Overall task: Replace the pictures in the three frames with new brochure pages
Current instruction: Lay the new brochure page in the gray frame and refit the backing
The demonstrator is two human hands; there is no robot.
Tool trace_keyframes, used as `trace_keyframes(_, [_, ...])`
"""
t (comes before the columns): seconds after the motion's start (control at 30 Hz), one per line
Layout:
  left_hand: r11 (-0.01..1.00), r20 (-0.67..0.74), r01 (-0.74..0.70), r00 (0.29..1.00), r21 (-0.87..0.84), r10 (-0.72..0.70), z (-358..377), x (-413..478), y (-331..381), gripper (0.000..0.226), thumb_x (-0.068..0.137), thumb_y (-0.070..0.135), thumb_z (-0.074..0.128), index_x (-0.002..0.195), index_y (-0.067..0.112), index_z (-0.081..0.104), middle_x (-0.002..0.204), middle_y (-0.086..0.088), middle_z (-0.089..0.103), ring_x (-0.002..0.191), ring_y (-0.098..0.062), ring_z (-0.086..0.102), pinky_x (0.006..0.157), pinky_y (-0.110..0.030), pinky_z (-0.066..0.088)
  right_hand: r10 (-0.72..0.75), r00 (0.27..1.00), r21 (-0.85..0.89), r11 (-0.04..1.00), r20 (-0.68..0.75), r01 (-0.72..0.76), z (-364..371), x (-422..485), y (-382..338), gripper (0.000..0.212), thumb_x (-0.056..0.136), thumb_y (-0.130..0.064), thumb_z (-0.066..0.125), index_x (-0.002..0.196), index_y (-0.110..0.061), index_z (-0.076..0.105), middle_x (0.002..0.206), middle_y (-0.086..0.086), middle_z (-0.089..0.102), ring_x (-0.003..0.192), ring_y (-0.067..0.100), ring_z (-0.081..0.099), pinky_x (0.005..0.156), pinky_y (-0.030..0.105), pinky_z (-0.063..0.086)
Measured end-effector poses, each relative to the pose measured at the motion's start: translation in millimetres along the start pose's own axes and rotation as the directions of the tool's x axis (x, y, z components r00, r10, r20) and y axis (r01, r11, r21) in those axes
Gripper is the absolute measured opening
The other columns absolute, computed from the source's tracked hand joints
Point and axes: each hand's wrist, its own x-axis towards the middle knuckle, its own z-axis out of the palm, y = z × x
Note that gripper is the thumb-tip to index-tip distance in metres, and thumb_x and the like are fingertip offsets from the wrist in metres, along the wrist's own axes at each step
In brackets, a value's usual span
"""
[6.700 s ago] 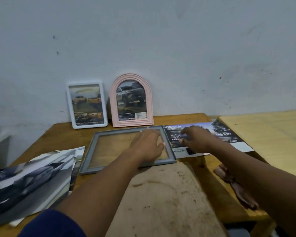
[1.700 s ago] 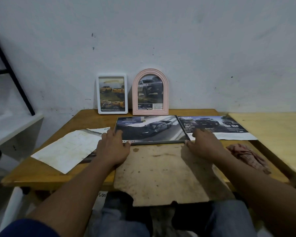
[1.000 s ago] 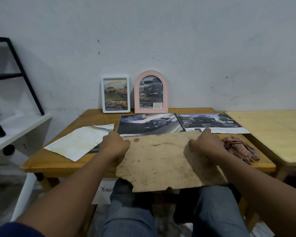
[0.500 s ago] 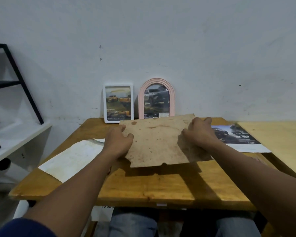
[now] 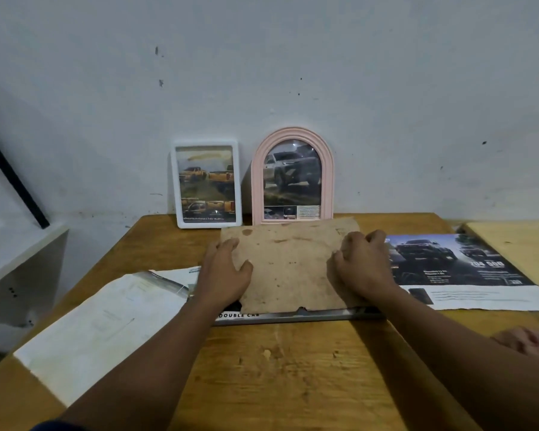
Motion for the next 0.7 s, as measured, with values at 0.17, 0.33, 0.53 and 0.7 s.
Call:
trace_keyframes(0.17, [0.998,0.03,0.006,1.0,0.063,-0.008,2,-1,-5,0.063,0.094,0.044,0.063,0.152,0.03,0.041,0.165,0.0,0.023,0.151,-0.024,0.025,0.12,-0.047,0.032,-0.091,0.993,-0.063,0.994,-0.076,0.086,7,-6,0,0.036,0.095,-0.036,0.056,0.12,-0.011,0.057,0.128,0.016,0.041,0.11,0.033,0.051,0.092,0.044,0.05])
trace_keyframes(0.33, [0.999,0.085,0.027,0.996,0.044,-0.031,-6,0,-5,0.062,0.092,0.041,0.068,0.148,0.024,0.047,0.158,-0.003,0.031,0.143,-0.025,0.036,0.113,-0.041,0.037,-0.155,0.987,-0.228,0.963,-0.027,0.145,12,-9,-1,0.044,0.095,-0.043,0.046,0.126,-0.013,0.053,0.126,0.016,0.045,0.109,0.033,0.051,0.091,0.043,0.048])
trace_keyframes(0.53, [0.988,0.13,0.008,0.991,0.154,-0.028,-8,-5,-10,0.065,0.091,0.053,0.066,0.146,0.026,0.044,0.156,-0.003,0.028,0.135,-0.025,0.046,0.102,-0.038,0.045,-0.164,0.985,-0.34,0.925,0.046,0.17,13,-12,2,0.051,0.095,-0.049,0.04,0.131,-0.013,0.048,0.131,0.018,0.045,0.112,0.036,0.051,0.091,0.044,0.046])
trace_keyframes(0.7, [0.957,0.075,-0.05,0.997,0.286,0.029,-1,-12,-12,0.069,0.092,0.072,0.046,0.147,0.03,0.041,0.157,-0.003,0.027,0.135,-0.026,0.048,0.1,-0.045,0.051,-0.172,0.979,-0.379,0.904,0.106,0.2,8,-16,7,0.053,0.097,-0.053,0.034,0.132,-0.014,0.045,0.134,0.017,0.046,0.117,0.034,0.052,0.096,0.043,0.046])
